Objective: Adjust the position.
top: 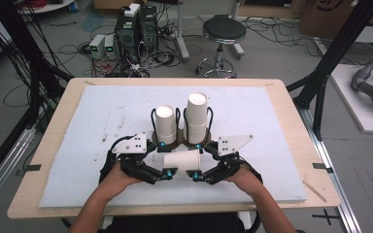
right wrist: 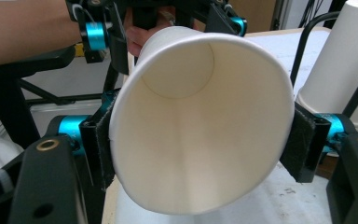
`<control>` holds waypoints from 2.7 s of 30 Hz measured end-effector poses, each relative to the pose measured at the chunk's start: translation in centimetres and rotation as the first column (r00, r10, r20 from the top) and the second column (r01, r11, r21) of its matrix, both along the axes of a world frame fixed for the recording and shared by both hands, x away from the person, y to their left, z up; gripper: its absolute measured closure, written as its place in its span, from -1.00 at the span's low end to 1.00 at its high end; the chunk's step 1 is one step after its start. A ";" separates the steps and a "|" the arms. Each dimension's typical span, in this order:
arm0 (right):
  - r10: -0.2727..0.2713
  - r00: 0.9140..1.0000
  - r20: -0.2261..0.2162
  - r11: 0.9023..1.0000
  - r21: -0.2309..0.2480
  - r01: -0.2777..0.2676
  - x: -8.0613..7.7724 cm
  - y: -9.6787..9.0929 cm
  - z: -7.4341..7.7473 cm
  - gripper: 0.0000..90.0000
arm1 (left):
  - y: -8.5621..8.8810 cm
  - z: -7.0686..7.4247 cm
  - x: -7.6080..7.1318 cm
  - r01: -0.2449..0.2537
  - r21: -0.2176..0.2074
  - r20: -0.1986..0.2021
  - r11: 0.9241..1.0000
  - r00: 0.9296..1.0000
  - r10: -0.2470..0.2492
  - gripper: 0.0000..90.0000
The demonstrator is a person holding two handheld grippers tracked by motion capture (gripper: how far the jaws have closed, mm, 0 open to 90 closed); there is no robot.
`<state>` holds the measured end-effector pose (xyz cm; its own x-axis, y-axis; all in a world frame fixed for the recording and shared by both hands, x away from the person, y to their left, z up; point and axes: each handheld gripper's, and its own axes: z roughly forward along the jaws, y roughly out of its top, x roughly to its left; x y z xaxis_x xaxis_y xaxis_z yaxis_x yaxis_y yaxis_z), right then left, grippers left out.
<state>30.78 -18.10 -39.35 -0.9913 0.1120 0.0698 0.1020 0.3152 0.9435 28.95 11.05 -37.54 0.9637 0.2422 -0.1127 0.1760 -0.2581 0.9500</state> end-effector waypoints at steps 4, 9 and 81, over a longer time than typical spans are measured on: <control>0.009 1.000 -0.007 1.000 0.002 -0.009 0.0 0.0 0.1 -0.40 | -0.3 -0.5 0.0 0.024 0.014 -0.007 1.000 1.000 -0.024 -0.38; 0.025 0.999 -0.021 1.000 0.000 -0.025 0.0 0.0 0.1 -0.39 | -0.1 -0.7 0.0 0.052 0.007 -0.014 0.999 0.999 -0.052 -0.29; 0.042 0.998 -0.057 0.986 0.164 -0.032 -0.1 -0.5 0.7 -0.32 | -0.7 -1.8 -0.3 0.087 -0.036 0.021 0.996 0.996 -0.086 -0.22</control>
